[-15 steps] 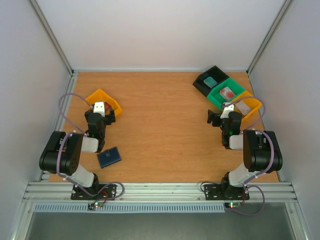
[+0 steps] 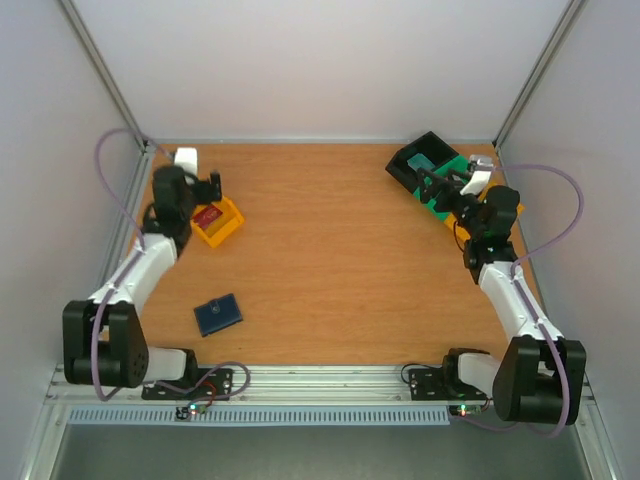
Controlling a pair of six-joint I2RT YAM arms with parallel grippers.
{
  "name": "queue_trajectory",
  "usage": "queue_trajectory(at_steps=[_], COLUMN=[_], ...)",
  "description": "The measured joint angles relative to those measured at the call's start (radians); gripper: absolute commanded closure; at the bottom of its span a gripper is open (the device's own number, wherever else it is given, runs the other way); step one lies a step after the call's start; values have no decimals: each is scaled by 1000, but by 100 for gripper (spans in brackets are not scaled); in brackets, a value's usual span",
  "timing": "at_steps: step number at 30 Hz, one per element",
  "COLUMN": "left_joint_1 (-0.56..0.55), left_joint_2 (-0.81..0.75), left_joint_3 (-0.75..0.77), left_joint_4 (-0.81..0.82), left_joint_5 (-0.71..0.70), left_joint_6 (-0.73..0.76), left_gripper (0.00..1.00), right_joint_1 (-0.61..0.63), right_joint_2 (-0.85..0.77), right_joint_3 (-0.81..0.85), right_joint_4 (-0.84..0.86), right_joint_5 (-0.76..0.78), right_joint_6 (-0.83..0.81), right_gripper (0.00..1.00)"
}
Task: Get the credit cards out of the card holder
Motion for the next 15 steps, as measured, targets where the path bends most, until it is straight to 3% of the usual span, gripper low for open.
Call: queue_trajectory(at_steps=[3, 6, 10, 15], left_joint_1=[42, 73, 86, 98], left_joint_2=[-12, -55, -153, -199], left_joint_3=[290, 455, 437, 303], left_joint_4=[-371, -757, -1187, -1503], left_joint_5=[134, 236, 270, 268], left_joint_6=[54, 153, 296, 425], left_gripper=[1, 2, 4, 9], right_joint_1=[23, 99, 369, 682], right_joint_2=[-5, -22, -39, 27], right_joint_3=[54, 76, 150, 251], right_joint_4=[-147, -289, -568, -748], right_joint_5=[-115, -117, -51, 45], right_joint_6=[132, 162, 172, 211], right_gripper=[2, 2, 4, 5])
